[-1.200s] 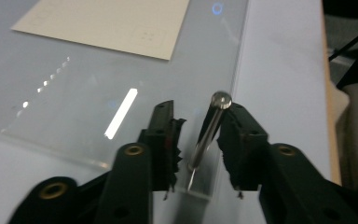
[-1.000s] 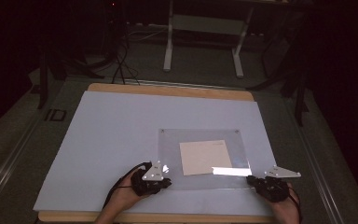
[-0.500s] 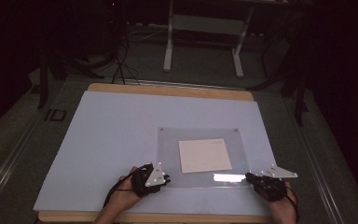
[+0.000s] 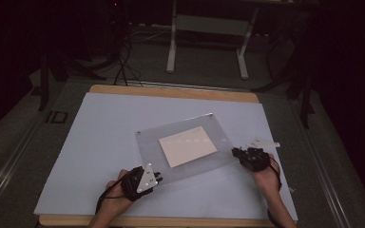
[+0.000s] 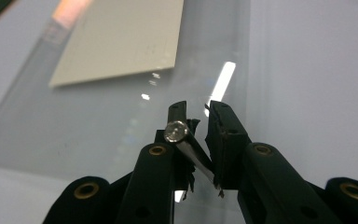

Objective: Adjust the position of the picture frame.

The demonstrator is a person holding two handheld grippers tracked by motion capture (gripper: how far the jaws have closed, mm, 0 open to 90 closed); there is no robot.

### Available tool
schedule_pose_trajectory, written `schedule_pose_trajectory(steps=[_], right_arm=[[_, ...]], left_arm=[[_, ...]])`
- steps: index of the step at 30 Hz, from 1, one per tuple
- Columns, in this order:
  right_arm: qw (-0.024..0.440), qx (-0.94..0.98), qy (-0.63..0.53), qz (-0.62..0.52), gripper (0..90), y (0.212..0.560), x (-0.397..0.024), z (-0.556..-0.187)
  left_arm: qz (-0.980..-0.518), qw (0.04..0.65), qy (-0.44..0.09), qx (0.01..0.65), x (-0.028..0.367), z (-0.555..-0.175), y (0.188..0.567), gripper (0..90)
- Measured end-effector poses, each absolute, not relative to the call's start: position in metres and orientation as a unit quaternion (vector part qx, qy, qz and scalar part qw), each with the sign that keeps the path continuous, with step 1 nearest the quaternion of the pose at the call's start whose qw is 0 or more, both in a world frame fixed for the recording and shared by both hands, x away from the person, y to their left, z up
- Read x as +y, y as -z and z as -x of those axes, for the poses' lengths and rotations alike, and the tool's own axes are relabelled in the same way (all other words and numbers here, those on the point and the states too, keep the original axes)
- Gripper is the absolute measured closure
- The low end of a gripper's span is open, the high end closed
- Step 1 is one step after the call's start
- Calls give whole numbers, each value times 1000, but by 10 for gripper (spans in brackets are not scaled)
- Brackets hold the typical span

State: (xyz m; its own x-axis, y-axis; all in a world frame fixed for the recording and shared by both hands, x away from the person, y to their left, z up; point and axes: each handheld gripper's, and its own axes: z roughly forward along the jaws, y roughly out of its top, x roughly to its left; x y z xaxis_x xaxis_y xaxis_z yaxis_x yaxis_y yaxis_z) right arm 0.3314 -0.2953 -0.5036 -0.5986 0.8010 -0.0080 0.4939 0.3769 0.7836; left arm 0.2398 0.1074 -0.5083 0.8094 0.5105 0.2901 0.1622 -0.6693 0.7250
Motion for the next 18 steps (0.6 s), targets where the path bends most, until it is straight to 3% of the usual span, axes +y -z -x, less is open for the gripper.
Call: schedule_pose_trajectory(steps=[1, 10, 18], right_arm=[[185, 805, -400, -396, 855, 498, -270, -365], [159, 795, -423, -404, 847, 499, -215, -429], [111, 782, -440, -428, 808, 500, -162, -480]], left_arm=[[-871, 377, -239, 206, 116, -238, 505, 800], [-862, 389, -239, 219, 124, -228, 501, 813], [-887, 383, -209, 150, 77, -214, 506, 833]])
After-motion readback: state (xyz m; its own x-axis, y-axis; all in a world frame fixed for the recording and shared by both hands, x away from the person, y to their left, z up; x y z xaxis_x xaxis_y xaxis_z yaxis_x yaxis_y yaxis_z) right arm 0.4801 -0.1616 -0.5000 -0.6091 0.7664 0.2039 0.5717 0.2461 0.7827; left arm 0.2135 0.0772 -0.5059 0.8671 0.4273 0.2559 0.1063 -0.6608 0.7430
